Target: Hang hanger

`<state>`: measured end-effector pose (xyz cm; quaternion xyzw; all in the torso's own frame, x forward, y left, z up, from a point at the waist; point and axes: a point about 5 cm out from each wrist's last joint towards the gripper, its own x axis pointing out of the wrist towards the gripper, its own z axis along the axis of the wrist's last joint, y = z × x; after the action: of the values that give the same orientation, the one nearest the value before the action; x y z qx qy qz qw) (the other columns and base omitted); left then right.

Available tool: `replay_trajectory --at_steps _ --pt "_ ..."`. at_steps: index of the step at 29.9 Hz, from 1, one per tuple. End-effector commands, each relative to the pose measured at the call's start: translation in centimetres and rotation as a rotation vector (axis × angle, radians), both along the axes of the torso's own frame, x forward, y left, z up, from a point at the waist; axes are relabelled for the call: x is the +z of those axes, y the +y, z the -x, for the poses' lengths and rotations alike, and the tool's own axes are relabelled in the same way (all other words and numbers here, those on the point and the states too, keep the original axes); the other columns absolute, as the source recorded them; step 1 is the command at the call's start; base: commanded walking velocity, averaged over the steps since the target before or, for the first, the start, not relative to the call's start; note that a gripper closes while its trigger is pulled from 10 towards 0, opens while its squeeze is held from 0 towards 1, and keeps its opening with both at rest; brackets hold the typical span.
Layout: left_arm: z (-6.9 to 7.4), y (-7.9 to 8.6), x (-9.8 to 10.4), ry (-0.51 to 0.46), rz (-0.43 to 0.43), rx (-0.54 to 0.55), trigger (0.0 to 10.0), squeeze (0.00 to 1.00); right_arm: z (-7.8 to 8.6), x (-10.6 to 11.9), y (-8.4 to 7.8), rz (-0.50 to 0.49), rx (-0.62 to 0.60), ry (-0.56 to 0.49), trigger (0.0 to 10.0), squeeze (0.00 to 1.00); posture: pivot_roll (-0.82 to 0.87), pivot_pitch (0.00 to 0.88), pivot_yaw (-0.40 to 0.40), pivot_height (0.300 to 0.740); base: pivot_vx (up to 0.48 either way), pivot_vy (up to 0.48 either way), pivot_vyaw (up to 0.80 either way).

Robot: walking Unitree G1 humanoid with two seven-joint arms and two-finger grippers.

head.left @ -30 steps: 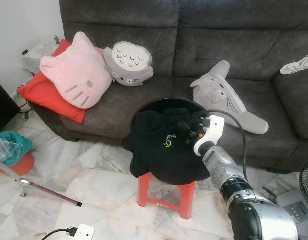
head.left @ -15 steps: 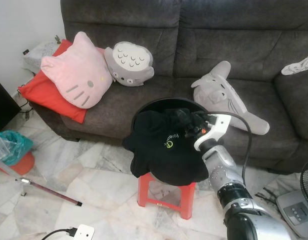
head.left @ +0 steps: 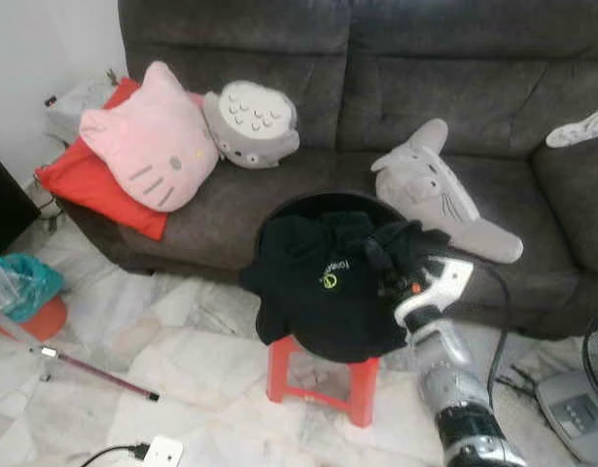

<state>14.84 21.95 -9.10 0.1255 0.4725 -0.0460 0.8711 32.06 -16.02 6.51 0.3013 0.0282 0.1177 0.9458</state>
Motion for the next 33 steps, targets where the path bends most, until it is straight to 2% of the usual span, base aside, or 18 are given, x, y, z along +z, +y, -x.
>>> replay_trajectory --at_steps 1,4,9,11,12,15,16,18,19,20,22,26,33 --pt "0.6 0.4 -0.1 0.021 -0.010 -0.005 10.0 0.00 -0.1 0.4 -0.1 -0.007 -0.007 -0.013 10.0 0.00 -0.05 0.029 0.052 0.740 0.000 0.000 0.00" --pt "0.6 0.4 -0.1 0.020 -0.012 -0.006 10.0 0.00 0.1 0.7 -0.5 -0.042 -0.025 -0.036 10.0 0.00 -0.05 0.027 0.053 0.740 0.000 0.000 0.00" --pt "0.5 0.5 -0.1 0.019 -0.013 -0.008 10.0 0.00 1.7 2.6 -1.0 -0.171 -0.004 -0.177 10.0 0.00 -0.05 0.026 0.052 0.740 0.000 0.000 0.00" --pt "0.5 0.5 -0.1 0.019 -0.013 -0.007 10.0 0.00 2.5 2.4 -2.3 -0.263 -0.084 -0.182 10.0 0.00 -0.05 0.025 0.051 0.740 0.000 0.000 0.00" --pt "0.5 0.5 -0.1 0.019 -0.013 -0.007 10.0 0.00 2.5 2.4 -2.3 -0.263 -0.084 -0.182 10.0 0.00 -0.05 0.025 0.051 0.740 0.000 0.000 0.00" --pt "0.5 0.5 -0.1 0.019 -0.015 -0.009 10.0 0.00 3.6 1.7 -4.2 -0.383 -0.207 -0.166 10.0 0.00 -0.06 0.027 0.055 0.740 0.000 0.000 0.00" --pt "0.5 0.5 -0.1 0.019 -0.016 -0.011 10.0 0.00 3.8 1.3 -4.4 -0.396 -0.218 -0.149 10.0 0.00 -0.06 0.026 0.057 0.740 0.000 0.000 0.00" --pt "0.4 0.5 -0.1 0.019 -0.016 -0.013 10.0 0.00 4.0 1.0 -4.4 -0.391 -0.213 -0.129 10.0 0.00 -0.06 0.026 0.058 0.740 0.000 0.000 0.00" --pt "0.4 0.5 -0.1 0.017 -0.018 -0.017 10.0 0.00 4.1 0.7 -3.7 -0.351 -0.170 -0.118 10.0 0.00 -0.06 0.026 0.058 0.740 0.000 0.000 0.00" --pt "0.4 0.5 -0.1 0.017 -0.018 -0.017 10.0 0.00 4.1 0.7 -3.7 -0.351 -0.170 -0.118 10.0 0.00 -0.06 0.026 0.058 0.740 0.000 0.000 0.00" --pt "0.4 0.5 0.0 0.014 -0.024 -0.022 10.0 0.00 4.1 0.8 -2.5 -0.318 -0.112 -0.112 10.0 0.00 -0.06 0.025 0.057 0.740 0.000 0.000 0.00" --pt "0.3 0.6 0.0 0.008 -0.042 -0.028 10.0 0.00 4.0 0.6 -1.9 -0.356 -0.104 -0.098 10.0 0.00 -0.05 0.025 0.053 0.740 0.000 0.000 0.00" --pt "0.3 0.6 0.0 0.006 -0.047 -0.028 10.0 0.00 4.0 0.6 -1.4 -0.371 -0.087 -0.095 10.0 0.00 -0.05 0.029 0.051 0.740 0.000 -0.408 0.00"
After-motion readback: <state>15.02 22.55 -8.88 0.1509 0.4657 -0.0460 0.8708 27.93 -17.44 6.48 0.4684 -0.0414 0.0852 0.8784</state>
